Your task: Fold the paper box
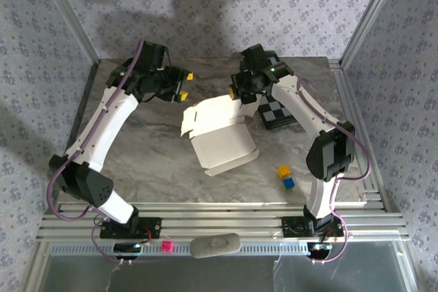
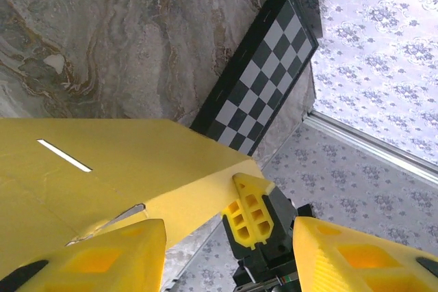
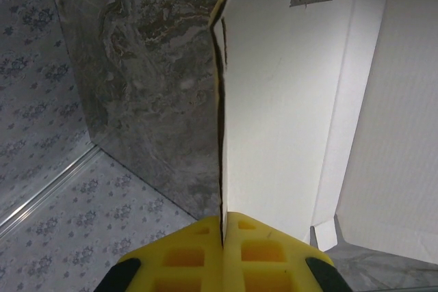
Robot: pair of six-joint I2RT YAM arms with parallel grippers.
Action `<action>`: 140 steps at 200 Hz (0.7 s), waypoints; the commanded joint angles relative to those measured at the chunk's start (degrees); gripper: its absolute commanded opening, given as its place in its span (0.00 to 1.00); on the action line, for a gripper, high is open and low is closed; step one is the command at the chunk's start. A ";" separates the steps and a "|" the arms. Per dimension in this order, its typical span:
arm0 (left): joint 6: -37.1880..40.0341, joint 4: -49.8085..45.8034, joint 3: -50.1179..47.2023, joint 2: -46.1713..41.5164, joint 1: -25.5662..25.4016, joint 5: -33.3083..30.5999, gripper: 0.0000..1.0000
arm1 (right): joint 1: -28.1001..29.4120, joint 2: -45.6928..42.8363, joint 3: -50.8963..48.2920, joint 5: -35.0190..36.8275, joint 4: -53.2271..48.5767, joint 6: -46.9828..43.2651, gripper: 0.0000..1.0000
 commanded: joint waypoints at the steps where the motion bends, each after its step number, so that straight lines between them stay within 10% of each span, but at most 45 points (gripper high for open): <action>1: -1.82 -2.44 -0.18 -0.97 -1.14 1.84 0.52 | -0.31 -0.60 2.04 1.58 -3.12 0.61 0.00; 140: 0.16 -2.54 -2.27 1.90 -5.16 0.89 0.53 | -0.73 -0.68 2.35 0.65 -3.02 1.72 0.00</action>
